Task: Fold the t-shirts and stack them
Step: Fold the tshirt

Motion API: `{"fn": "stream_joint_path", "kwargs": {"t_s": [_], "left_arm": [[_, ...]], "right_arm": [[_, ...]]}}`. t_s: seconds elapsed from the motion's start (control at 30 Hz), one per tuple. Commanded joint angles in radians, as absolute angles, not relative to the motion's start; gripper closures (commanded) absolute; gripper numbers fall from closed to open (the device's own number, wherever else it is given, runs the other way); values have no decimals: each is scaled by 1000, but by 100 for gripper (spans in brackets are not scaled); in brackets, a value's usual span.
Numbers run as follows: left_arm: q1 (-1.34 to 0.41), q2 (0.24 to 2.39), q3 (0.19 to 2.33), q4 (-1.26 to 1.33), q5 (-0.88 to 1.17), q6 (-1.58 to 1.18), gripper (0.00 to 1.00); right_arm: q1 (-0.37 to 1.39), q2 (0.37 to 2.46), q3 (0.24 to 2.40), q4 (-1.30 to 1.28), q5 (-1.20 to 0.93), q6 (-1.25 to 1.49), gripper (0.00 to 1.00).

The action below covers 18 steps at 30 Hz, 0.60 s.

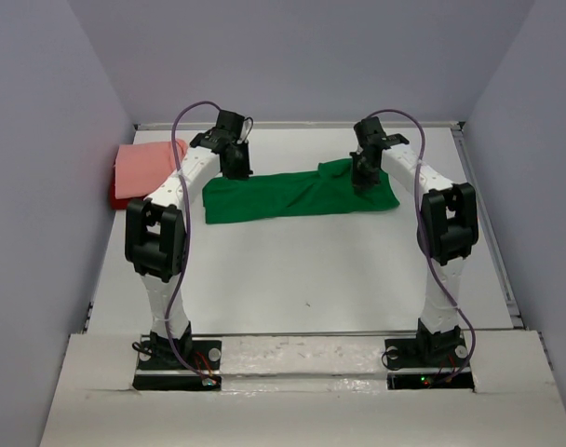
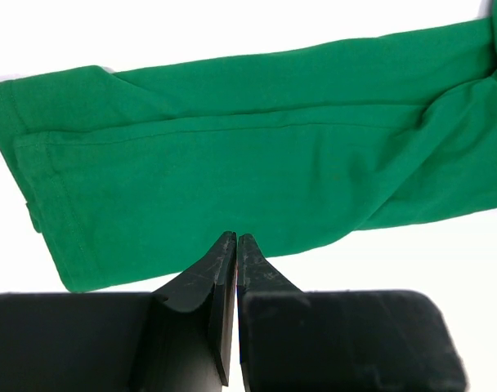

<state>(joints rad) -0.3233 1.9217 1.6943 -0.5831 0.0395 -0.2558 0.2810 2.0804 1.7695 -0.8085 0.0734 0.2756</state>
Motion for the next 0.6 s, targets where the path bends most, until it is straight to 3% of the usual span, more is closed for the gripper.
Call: {"fn": "stream_joint_path", "kwargs": {"t_s": [0.0, 0.03, 0.07, 0.17, 0.57], "left_arm": [[-321, 1894, 1680, -581, 34, -242, 85], [-321, 1894, 1678, -580, 34, -242, 85], [-319, 1894, 1677, -580, 32, -242, 85], [-321, 1894, 1672, -575, 37, -239, 85], [-321, 1896, 1652, -563, 58, -238, 85]], "right_arm": [[273, 2054, 1798, -807, 117, 290, 91], [264, 2049, 1801, -811, 123, 291, 77], [264, 2046, 1805, -818, 142, 291, 54], [252, 2039, 1803, -853, 202, 314, 32], [181, 1983, 1739, -824, 233, 299, 30]]}}
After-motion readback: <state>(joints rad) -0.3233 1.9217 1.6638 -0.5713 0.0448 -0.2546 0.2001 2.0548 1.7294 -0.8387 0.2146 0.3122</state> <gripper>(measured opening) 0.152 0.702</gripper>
